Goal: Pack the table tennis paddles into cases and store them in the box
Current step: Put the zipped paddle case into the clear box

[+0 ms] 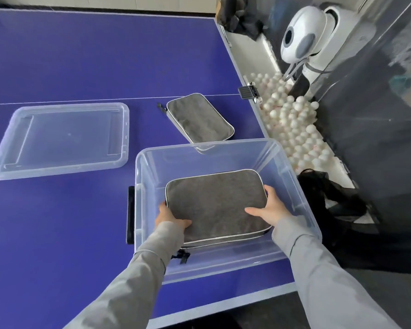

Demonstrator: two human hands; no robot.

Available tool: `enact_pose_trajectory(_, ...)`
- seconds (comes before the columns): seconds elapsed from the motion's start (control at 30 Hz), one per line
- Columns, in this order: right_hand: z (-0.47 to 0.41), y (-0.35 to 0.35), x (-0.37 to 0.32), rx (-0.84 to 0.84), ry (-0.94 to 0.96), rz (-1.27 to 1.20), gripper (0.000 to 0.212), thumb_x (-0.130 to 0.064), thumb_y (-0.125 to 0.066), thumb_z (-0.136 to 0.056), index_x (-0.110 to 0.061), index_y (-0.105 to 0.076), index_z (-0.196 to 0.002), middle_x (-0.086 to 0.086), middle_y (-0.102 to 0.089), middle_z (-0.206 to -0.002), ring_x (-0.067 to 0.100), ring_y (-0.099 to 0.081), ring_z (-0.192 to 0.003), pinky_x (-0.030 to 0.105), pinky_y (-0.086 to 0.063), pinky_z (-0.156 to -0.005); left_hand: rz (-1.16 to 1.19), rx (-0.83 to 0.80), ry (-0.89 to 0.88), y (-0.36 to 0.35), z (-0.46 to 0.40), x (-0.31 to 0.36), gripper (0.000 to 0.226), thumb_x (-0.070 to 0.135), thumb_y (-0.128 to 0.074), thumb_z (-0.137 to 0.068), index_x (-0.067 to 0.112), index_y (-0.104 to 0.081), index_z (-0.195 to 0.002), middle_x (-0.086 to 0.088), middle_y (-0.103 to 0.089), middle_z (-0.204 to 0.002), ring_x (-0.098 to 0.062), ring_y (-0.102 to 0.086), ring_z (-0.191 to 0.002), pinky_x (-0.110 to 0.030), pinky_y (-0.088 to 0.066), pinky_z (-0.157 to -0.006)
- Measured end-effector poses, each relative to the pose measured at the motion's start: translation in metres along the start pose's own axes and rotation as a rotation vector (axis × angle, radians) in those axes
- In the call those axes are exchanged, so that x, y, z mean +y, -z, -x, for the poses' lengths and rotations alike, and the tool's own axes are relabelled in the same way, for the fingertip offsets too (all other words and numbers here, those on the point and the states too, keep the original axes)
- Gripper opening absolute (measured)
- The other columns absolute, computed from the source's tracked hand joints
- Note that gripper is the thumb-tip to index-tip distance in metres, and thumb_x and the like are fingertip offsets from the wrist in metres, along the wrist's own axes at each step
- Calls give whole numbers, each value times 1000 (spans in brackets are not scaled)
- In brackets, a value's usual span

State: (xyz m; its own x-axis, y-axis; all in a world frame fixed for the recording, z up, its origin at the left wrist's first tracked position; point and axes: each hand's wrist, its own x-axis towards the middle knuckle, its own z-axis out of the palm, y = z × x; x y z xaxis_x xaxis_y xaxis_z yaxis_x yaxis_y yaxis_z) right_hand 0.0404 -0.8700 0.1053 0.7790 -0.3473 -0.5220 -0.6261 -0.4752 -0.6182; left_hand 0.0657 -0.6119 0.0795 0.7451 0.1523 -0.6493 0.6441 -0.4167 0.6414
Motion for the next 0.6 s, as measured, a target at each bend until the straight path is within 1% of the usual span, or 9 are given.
enact_pose_trajectory(0.1,2,-3,2,16,26,32,89,-23,-80,-72,-17,-26,-142,6,-48,-136,26,-46,-125,32,-37,-100,-24,11,-12,-2,-1,-2,81,7,-78,-70,16,-32,-137,-14,-54,-126,-32,-54,-112,-38,-47,-93)
enact_pose_trajectory(0.2,4,-5,1,16,38,51,88,-22,-79,-73,-15,-25,-142,9,-46,-136,27,-45,-126,35,-37,-103,-56,9,-10,0,0,-2,82,7,-79,-70,15,-33,-137,-15,-53,-126,-34,-54,-113,-44,-47,-95)
enact_pose_trajectory(0.3,6,-5,1,22,45,50,88,-22,-79,-74,-14,-25,-142,10,-45,-137,27,-44,-127,34,-35,-103,-124,13,-27,2,2,-1,83,11,-79,-71,13,-31,-139,-15,-49,-131,-34,-50,-119,-42,-43,-100)
enact_pose_trajectory(0.4,11,-4,0,16,56,72,93,-25,-78,-75,-12,-19,-146,13,-38,-142,29,-38,-131,36,-31,-109,-268,37,-79,2,6,0,87,20,-77,-74,10,-25,-143,-14,-39,-140,-32,-43,-126,-38,-36,-105)
enact_pose_trajectory(0.47,15,-2,-1,28,90,82,95,-26,-77,-76,-11,-17,-147,14,-33,-143,28,-35,-134,35,-28,-110,-340,46,-135,3,11,0,86,24,-73,-77,9,-22,-145,-12,-33,-143,-31,-42,-128,-36,-34,-106)
enact_pose_trajectory(0.53,19,1,-3,49,140,100,91,-29,-75,-78,-12,-18,-148,13,-31,-144,26,-31,-136,33,-25,-110,-414,57,-196,4,16,0,83,29,-71,-79,9,-21,-143,-11,-27,-146,-31,-37,-130,-37,-32,-109)
enact_pose_trajectory(0.6,24,6,-7,78,202,159,85,-33,-69,-83,-11,-17,-148,12,-27,-148,25,-25,-139,35,-22,-114,-550,67,-249,4,20,4,81,37,-65,-83,9,-20,-144,-10,-19,-152,-30,-26,-137,-37,-25,-113)
